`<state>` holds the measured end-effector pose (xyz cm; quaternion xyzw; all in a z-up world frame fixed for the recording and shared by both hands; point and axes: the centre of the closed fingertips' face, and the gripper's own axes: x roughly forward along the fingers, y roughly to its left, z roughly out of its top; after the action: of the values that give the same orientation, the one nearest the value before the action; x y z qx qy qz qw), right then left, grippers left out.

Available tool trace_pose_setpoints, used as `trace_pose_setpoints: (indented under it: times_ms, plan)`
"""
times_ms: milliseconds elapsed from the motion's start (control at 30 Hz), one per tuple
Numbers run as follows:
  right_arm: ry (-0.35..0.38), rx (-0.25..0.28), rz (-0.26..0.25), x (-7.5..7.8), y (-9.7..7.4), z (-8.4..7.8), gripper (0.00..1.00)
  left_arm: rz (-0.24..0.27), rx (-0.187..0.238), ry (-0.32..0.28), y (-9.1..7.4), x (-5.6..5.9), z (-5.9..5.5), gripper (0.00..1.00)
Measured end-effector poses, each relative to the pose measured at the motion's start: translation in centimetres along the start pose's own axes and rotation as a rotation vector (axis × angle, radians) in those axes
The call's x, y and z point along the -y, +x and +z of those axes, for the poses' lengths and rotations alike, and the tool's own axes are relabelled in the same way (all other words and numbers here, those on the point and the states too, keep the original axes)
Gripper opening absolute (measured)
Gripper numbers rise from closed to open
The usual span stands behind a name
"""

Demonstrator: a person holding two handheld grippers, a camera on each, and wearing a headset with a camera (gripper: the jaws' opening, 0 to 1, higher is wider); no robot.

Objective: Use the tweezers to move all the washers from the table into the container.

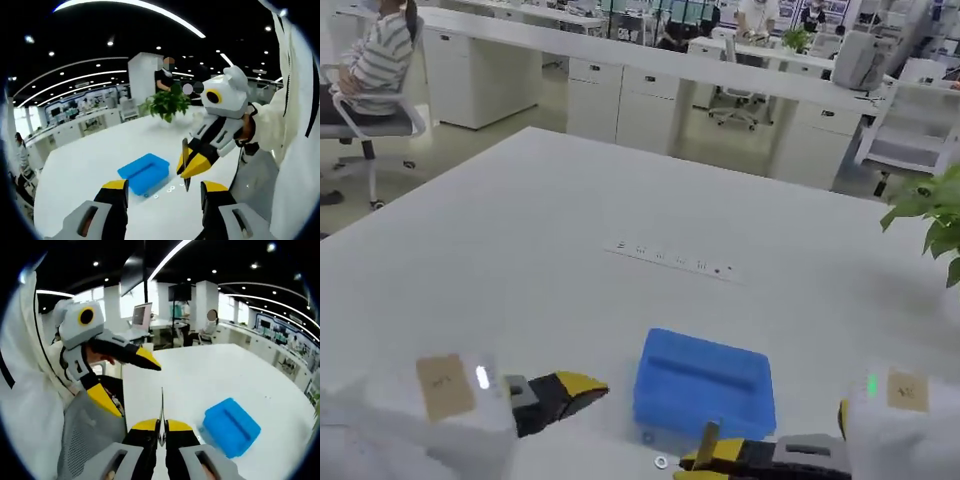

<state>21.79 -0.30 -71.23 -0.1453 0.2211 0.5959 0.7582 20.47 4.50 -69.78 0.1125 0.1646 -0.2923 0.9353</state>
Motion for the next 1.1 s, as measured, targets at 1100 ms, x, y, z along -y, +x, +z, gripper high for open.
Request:
trace_pose_setpoints:
  times_ms: [1100]
  plan:
    - [0.008, 0.121, -0.043, 8.3, 7.6, -2.9, 0.01, 0.302, -0.290, -0.113, 1.8, -4.4, -11.1, 0.92]
